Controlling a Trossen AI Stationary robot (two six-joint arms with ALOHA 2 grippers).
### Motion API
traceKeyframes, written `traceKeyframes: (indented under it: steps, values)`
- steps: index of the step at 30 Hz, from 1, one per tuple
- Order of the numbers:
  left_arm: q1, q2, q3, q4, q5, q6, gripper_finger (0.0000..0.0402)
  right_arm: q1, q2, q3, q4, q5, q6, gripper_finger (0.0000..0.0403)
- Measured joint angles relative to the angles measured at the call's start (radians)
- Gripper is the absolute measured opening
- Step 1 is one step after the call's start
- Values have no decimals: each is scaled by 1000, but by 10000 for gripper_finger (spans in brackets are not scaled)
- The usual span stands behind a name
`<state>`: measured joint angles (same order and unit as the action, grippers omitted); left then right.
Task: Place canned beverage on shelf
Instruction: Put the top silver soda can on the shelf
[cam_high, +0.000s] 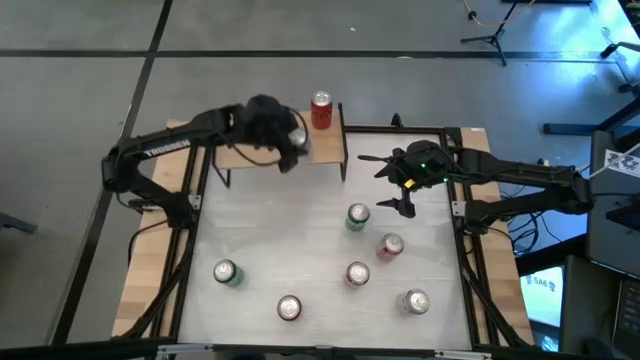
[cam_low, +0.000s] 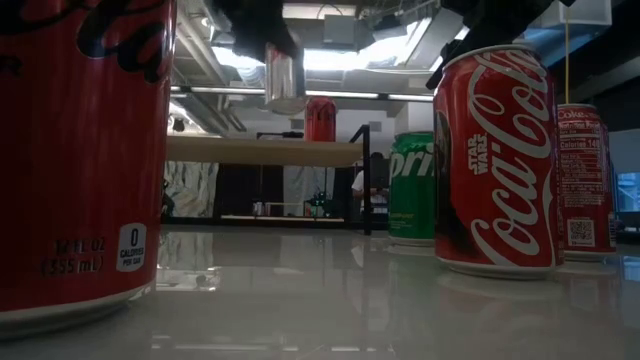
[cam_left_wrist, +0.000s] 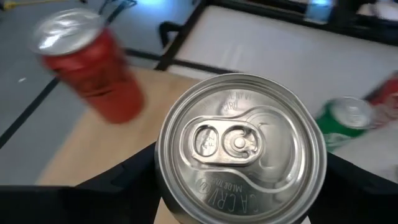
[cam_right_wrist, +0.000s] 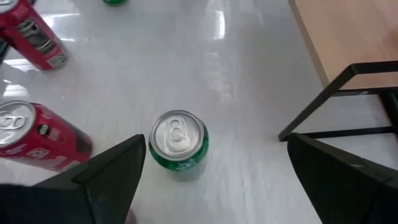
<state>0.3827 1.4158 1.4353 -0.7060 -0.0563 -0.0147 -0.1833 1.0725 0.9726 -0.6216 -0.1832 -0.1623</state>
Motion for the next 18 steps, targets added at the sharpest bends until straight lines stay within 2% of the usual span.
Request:
traceKeyframes:
  steps: [11, 18]
  values:
    - [255, 52, -1, 63, 118, 106, 284, 0, 0, 0, 34, 0, 0, 386]
    - [343, 126, -2, 142, 182, 132, 284, 0, 0, 0, 37, 0, 0, 386]
